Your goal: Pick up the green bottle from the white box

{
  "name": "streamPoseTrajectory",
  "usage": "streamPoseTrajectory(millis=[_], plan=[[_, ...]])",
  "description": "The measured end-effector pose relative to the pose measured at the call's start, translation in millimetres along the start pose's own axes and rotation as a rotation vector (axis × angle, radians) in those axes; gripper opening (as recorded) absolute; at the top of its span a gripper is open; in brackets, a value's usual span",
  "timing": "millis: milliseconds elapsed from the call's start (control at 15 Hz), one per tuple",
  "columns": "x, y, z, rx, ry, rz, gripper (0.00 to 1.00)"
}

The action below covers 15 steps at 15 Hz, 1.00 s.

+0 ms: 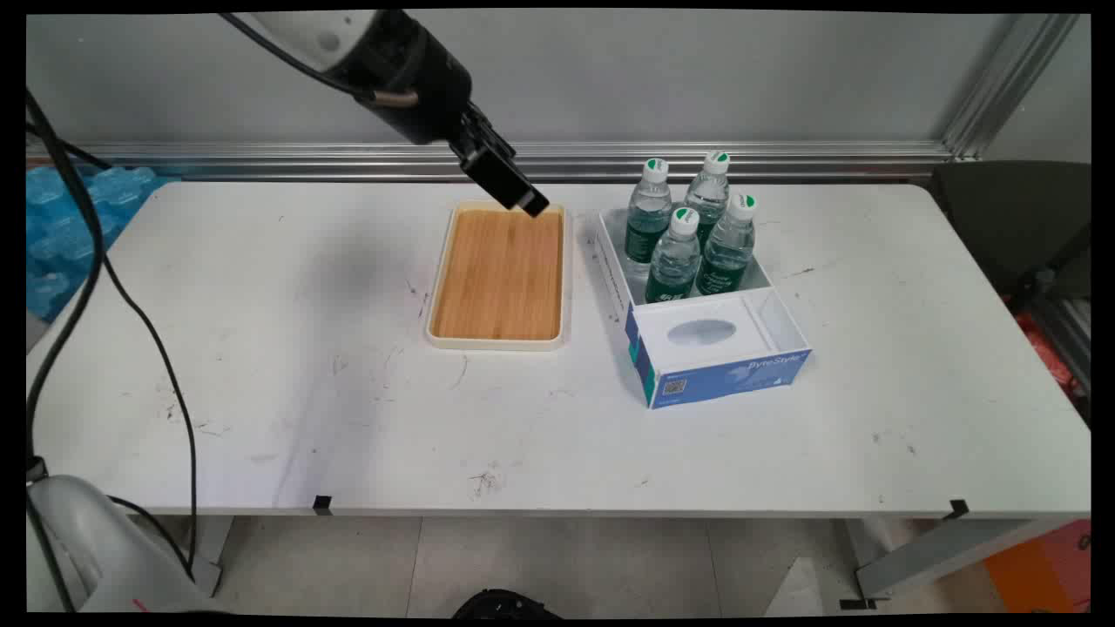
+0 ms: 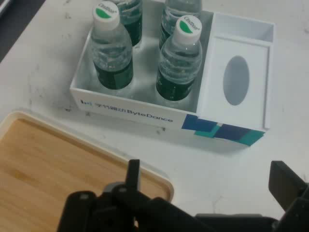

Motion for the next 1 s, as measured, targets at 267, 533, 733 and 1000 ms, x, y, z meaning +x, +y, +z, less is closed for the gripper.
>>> streamPoseTrajectory(millis=[267,533,733,1000], plan=[[4.6,7.9,31.4,0.024,0.011,0.008,1.00],[15.7,8.4,75.9,0.043,0.017,0.019,1.00],[23.9,6.9,105.7,0.047,0.020,0.024,1.00],[39.5,5.4,149.9,0.033,0.026,0.050,1.00]])
